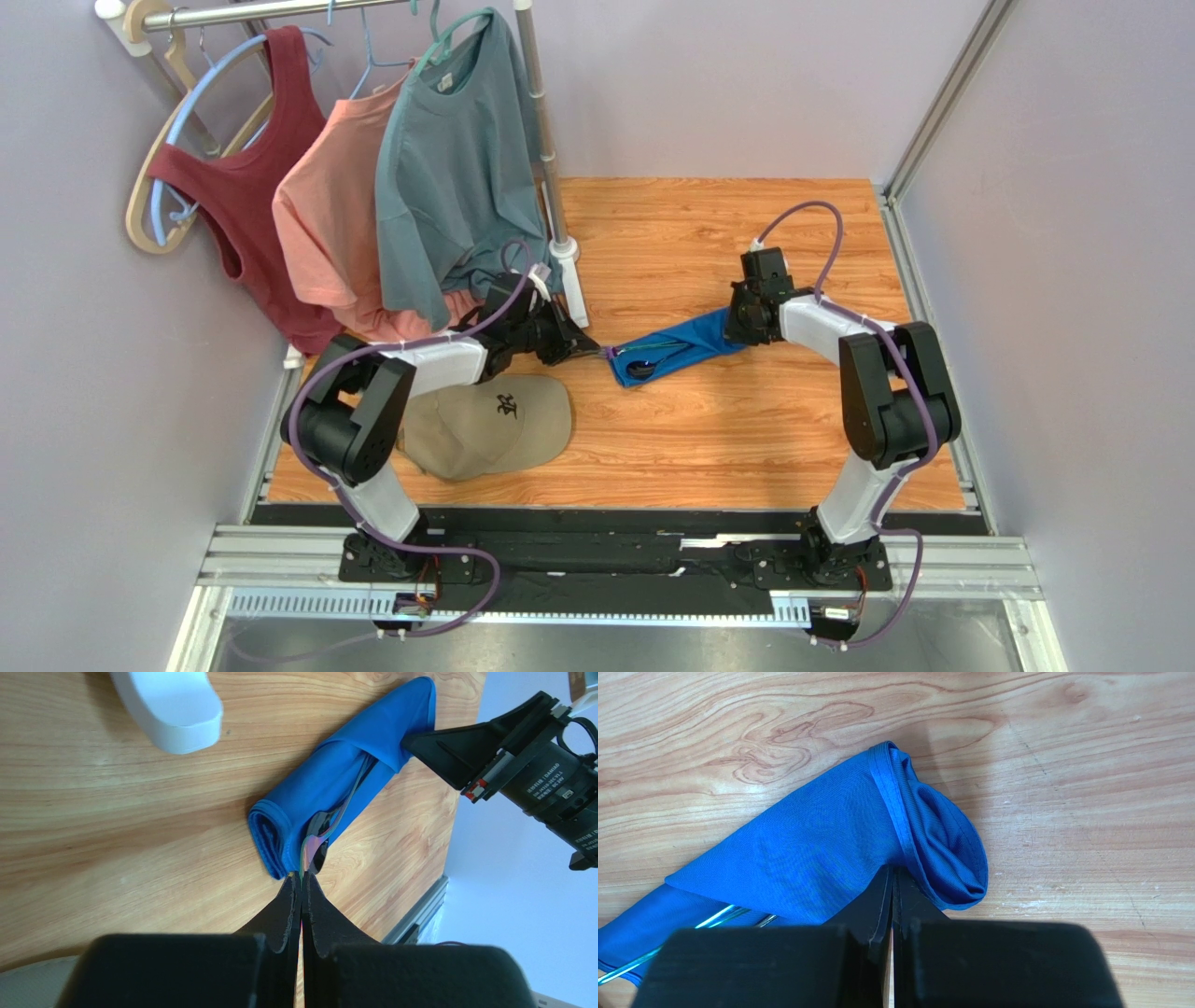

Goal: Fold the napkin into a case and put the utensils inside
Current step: Insert the fork into the folded napkin.

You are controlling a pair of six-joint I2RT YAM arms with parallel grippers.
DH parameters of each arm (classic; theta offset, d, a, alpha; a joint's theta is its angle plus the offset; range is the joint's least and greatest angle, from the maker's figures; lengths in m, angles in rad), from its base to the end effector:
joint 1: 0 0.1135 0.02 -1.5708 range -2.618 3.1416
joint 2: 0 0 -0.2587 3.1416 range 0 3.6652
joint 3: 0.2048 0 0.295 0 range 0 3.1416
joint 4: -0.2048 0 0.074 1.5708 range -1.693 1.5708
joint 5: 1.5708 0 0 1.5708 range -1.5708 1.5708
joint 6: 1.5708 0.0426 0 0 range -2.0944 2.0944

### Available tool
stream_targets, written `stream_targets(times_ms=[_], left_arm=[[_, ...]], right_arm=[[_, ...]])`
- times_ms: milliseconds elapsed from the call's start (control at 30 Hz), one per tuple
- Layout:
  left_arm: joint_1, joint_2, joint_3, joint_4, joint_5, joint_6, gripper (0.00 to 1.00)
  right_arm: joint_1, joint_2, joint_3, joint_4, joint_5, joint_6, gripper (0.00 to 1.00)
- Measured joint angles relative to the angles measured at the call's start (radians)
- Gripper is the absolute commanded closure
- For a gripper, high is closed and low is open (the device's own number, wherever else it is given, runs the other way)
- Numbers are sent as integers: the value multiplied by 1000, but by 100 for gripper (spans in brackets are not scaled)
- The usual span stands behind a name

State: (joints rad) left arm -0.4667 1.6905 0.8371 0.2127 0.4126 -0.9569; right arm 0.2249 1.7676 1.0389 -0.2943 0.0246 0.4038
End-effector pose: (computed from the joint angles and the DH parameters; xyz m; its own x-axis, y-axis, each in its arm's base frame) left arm 0.3286 -0.1847 0.1246 -0.8791 -0.3956 -0.2659 -0.0335 0.6078 -0.7934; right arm 0.3772 0.0852 0.1201 -0.8479 0.2090 -0.4872 0.1335 0.9736 0.1853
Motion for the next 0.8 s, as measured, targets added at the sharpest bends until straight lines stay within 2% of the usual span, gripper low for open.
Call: stream_targets(times_ms=[433,800], left_arm=[[-99,59,-17,183,-145,-111,100],[-136,157,8,294,-183,-162,100]], right_arm=[[-1,5,2,4,0,18,100],[-2,13,10,7,-4,18,100]])
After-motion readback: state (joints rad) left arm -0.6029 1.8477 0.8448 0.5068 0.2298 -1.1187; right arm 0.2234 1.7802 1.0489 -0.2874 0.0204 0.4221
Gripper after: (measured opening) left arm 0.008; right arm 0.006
